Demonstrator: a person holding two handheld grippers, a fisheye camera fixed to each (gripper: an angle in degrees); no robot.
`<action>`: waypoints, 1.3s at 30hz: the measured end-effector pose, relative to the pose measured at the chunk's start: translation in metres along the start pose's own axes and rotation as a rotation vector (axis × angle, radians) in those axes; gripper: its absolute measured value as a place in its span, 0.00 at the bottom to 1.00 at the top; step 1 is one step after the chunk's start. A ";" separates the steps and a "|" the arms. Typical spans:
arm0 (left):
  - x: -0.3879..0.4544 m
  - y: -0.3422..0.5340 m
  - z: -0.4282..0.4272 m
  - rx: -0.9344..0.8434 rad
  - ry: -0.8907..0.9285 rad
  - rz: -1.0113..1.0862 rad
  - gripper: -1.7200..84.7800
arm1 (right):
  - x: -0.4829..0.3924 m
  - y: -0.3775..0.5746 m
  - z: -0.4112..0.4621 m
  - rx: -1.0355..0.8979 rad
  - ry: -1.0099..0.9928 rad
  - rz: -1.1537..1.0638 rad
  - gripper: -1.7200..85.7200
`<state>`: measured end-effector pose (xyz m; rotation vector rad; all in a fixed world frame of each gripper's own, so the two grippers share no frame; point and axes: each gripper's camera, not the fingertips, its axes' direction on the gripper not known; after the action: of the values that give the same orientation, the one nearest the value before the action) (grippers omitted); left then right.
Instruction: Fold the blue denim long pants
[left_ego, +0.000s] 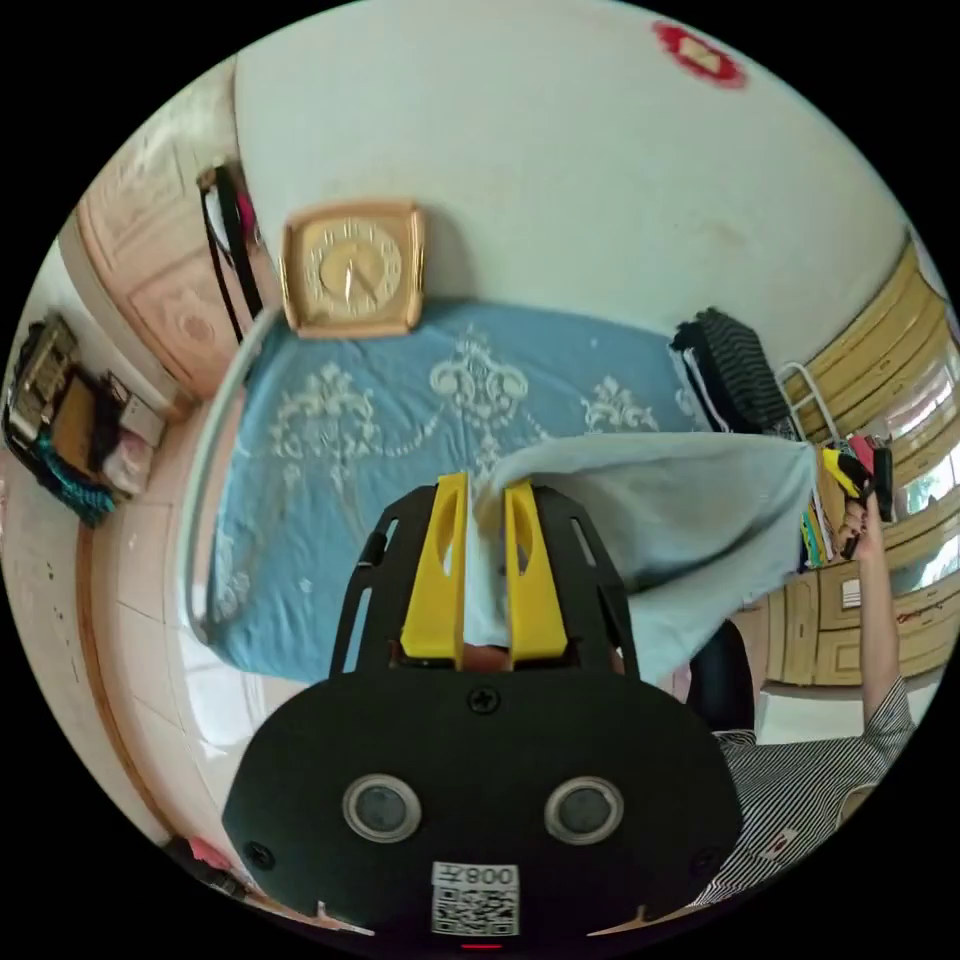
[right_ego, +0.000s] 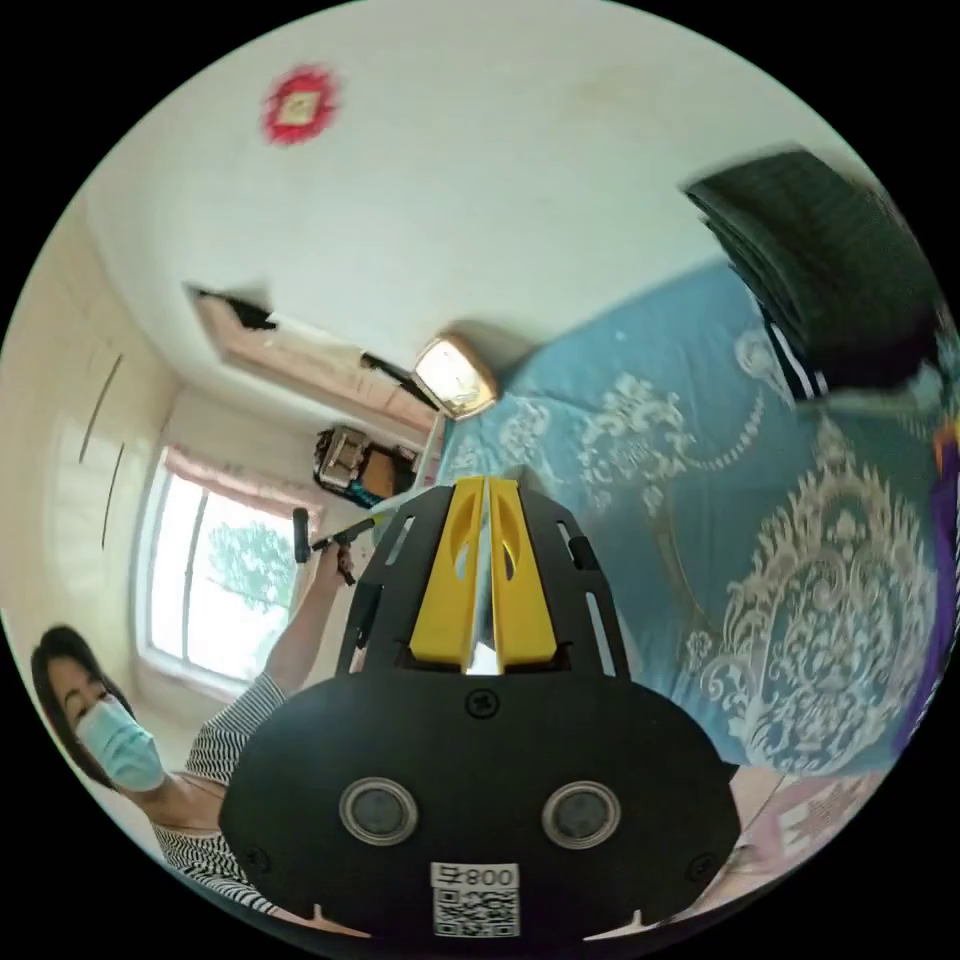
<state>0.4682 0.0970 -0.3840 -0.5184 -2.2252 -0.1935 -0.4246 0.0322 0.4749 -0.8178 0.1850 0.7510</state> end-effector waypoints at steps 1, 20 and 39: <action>0.003 0.005 0.028 -0.017 0.034 0.002 0.08 | 0.030 0.013 0.012 0.019 -0.022 0.066 0.03; 0.126 0.119 0.247 -0.382 -0.046 0.286 0.13 | 0.110 0.080 0.204 -0.225 0.322 0.177 0.10; -0.024 0.100 0.271 0.145 0.495 -0.572 0.06 | 0.096 0.080 0.281 -0.232 0.302 0.180 0.08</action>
<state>0.3357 0.2634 -0.5815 0.2406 -1.8240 -0.4037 -0.4440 0.3212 0.5787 -1.1459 0.4532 0.8246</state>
